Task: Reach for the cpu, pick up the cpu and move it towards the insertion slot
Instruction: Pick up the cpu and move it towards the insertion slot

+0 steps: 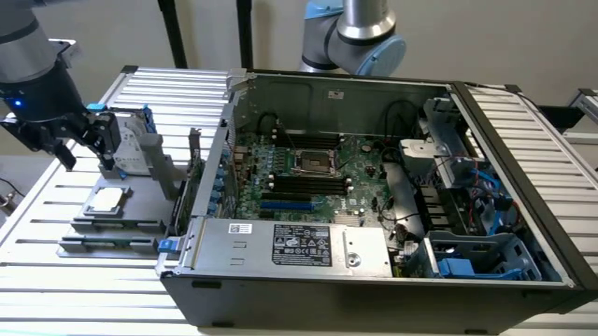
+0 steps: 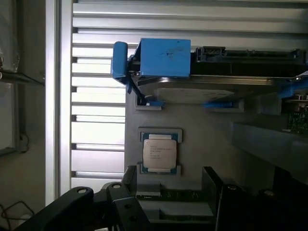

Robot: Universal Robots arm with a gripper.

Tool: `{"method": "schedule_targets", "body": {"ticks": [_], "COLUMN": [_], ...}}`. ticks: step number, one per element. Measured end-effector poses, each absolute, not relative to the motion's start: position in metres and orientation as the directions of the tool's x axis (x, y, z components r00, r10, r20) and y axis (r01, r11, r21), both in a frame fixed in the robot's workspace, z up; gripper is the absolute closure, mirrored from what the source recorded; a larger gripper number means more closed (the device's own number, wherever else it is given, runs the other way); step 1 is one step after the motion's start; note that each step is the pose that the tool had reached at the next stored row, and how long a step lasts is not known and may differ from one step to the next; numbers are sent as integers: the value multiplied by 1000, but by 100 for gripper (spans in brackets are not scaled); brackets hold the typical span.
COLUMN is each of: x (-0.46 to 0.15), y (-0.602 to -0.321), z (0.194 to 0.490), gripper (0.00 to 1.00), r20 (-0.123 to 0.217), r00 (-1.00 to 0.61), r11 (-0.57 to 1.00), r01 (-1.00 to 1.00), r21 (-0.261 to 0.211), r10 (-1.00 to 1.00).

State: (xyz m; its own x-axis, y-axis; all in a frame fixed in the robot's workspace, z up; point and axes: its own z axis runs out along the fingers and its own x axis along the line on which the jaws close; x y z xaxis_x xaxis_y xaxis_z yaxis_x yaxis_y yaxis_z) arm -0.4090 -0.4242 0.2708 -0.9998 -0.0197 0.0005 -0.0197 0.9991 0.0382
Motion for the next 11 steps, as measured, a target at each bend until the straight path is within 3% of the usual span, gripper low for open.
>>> {"method": "schedule_targets", "body": {"ticks": [11], "x": [-412], "y": [-425], "z": [251], "gripper": [35], "r20": [1], "r00": [-1000], "r11": [999], "r01": [-20], "r21": [38], "r10": [-20]}}
